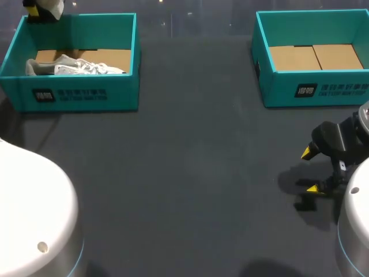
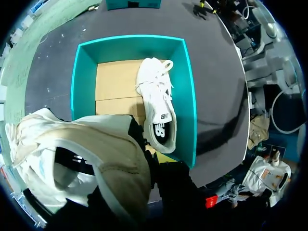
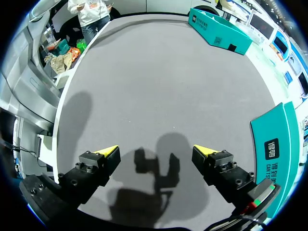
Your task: Take the shoe out of the shoebox, open the shoe tongue, remove and reinsert the insole, then place the shoe into the shoebox
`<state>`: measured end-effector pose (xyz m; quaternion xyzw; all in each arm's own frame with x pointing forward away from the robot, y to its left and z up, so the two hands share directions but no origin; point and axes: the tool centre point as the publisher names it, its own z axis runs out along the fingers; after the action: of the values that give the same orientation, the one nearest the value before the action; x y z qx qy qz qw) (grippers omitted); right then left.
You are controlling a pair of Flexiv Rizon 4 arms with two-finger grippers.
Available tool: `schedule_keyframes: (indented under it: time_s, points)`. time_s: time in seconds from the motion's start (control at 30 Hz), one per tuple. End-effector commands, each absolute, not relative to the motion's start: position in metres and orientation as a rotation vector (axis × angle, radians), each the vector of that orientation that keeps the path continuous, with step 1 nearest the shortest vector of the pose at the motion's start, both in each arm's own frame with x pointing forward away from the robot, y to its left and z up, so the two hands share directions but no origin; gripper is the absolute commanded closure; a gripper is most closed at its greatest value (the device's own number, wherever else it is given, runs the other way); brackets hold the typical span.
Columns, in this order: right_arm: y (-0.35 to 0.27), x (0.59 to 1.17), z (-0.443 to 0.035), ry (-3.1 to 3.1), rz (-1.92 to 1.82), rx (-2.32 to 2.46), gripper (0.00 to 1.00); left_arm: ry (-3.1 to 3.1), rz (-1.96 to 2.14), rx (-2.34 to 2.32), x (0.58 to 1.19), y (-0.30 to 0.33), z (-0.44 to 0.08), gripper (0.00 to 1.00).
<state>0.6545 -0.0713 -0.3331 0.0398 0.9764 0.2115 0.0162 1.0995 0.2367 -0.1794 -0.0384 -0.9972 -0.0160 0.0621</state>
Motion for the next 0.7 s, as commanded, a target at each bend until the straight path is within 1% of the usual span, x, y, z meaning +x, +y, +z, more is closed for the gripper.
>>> schedule_keyframes:
  time_s: [0.03, 0.17, 0.2, 0.23, 0.63, 0.7]
  points:
    - [-0.071, 0.653, -0.332, 3.035, 0.654, 0.125, 0.00, -3.053, -0.105, -0.569, 1.099, 0.251, -0.175, 1.00]
    - [-0.071, 0.653, -0.332, 3.035, 0.654, 0.125, 0.00, -3.102, -0.239, -1.023, 1.099, 0.275, -0.174, 1.00]
    - [-0.071, 0.653, -0.332, 3.035, 0.654, 0.125, 0.00, -3.065, -0.263, -1.229, 1.098, 0.282, -0.175, 1.00]
    - [-0.071, 0.653, -0.332, 3.035, 0.654, 0.125, 0.00, -3.045, -0.296, -1.292, 1.099, 0.290, -0.175, 1.00]
    - [-0.071, 0.653, -0.332, 3.035, 0.654, 0.125, 0.00, -3.045, -0.296, -1.292, 1.099, 0.290, -0.175, 1.00]
    - [-0.071, 0.653, -0.332, 3.035, 0.654, 0.125, 0.00, -2.955, -0.228, -1.502, 1.101, 0.289, -0.176, 1.00]
